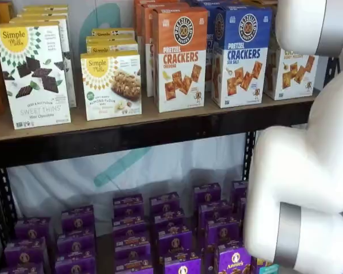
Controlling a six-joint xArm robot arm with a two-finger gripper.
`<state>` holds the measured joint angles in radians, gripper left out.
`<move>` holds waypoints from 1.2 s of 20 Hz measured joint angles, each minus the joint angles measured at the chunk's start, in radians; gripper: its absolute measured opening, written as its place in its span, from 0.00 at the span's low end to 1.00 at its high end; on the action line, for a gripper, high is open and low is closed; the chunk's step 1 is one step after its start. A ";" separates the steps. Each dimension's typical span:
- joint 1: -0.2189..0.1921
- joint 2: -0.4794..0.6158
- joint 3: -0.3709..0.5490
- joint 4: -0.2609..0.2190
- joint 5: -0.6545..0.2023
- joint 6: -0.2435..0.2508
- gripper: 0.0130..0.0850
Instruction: Retrieve the yellow and white box located on the top shelf, the sixth one from the left
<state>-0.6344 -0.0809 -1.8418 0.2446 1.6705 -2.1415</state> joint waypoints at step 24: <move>0.039 0.060 -0.105 -0.106 0.120 0.018 1.00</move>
<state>-0.5957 -0.0210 -1.9471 0.1388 1.7906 -2.1230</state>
